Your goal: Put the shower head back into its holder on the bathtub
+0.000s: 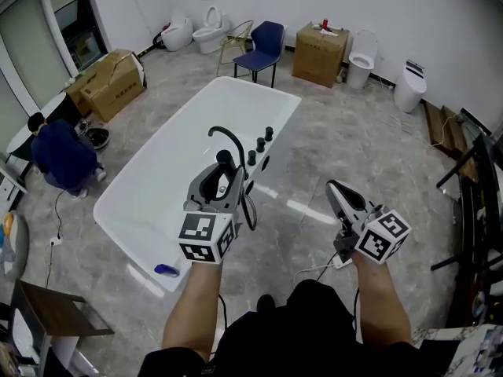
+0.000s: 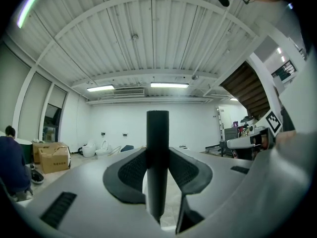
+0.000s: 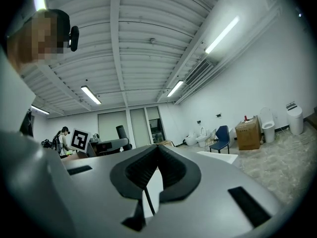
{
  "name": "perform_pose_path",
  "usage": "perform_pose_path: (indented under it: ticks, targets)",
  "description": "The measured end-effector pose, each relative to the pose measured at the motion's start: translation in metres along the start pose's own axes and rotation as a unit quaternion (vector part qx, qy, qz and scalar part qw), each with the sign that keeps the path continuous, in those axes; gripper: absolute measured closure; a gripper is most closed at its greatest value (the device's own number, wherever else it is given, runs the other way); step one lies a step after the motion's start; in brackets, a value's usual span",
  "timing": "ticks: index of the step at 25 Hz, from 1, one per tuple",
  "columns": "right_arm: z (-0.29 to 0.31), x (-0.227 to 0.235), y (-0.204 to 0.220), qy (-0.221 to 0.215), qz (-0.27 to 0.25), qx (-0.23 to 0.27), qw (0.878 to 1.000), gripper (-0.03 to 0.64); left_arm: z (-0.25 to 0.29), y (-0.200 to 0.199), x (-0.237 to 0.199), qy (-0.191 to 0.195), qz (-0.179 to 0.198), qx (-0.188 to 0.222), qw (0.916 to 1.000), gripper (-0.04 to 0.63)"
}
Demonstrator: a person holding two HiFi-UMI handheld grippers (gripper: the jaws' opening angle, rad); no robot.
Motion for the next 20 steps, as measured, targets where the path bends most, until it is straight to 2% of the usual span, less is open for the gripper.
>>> perform_pose_path:
  ticks: [6, 11, 20]
  targets:
    - [0.031, 0.007, -0.004, -0.026, 0.002, -0.001, 1.0, 0.6, 0.011, -0.01, -0.019, -0.02, 0.01, -0.001, 0.9998, 0.449]
    - [0.063, 0.034, -0.006, -0.049, 0.014, -0.006, 0.999, 0.6, 0.035, -0.013, -0.034, -0.039, 0.011, -0.012, 0.9991, 0.449]
    - [0.145, 0.095, -0.028, -0.117, 0.015, -0.033, 0.992, 0.6, 0.085, -0.025, -0.073, -0.112, 0.005, -0.027, 0.9934, 0.449]
Point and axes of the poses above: the fingertips, and each gripper's own axes: z forward along the fingers, x to its right, y out of its underside, the point moved 8 cm from there along -z, backward along the fingers, and after that the axes turned 12 degrees about -x, right-handed, at the moved point
